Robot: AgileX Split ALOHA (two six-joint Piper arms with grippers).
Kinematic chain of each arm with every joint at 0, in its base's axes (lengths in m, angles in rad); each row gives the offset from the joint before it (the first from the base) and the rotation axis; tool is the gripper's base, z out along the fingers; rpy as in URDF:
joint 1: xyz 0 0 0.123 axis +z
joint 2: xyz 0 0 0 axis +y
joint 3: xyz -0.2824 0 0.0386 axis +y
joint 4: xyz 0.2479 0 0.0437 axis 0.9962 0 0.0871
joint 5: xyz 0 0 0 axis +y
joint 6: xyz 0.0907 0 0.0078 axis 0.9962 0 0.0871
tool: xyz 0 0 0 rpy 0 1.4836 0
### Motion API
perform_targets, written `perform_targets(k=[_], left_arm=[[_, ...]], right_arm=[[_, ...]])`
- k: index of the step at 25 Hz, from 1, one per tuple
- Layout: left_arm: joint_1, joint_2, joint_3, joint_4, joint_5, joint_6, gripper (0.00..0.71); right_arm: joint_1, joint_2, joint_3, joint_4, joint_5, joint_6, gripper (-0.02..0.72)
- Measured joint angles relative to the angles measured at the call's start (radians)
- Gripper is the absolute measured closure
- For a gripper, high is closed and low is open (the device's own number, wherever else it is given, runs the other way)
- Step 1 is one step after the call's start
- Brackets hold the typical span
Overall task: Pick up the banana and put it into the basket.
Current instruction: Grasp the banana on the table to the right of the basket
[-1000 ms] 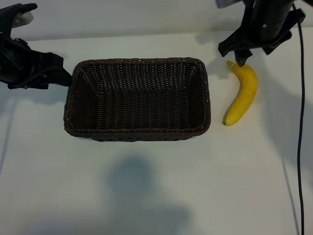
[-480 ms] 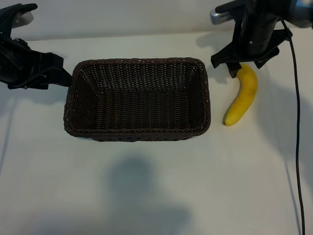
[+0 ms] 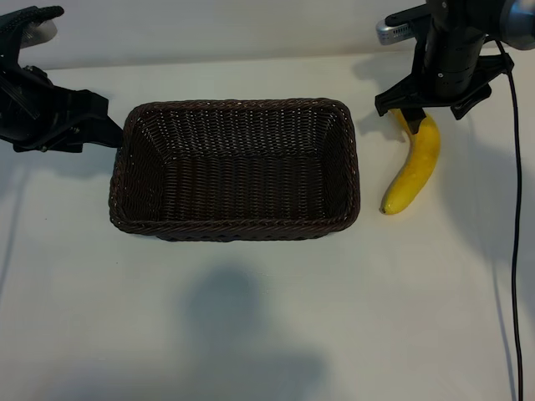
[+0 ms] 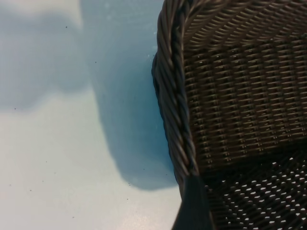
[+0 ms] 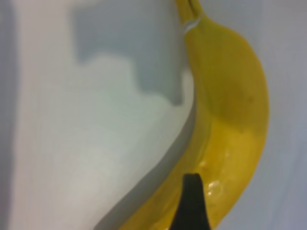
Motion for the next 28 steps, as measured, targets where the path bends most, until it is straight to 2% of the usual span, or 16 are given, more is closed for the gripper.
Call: perform_targets(k=[4,28], left_arm=[[0.0,0.0,0.0,0.0,0.0,0.0,0.114],[0.0,0.0,0.0,0.0,0.002,0.001,0.114]], right_arm=[[0.0,0.0,0.0,0.051,-0.003,-0.026,0.111],[0.0,0.136,0.001,0.065,-0.025,-0.053,0.127]])
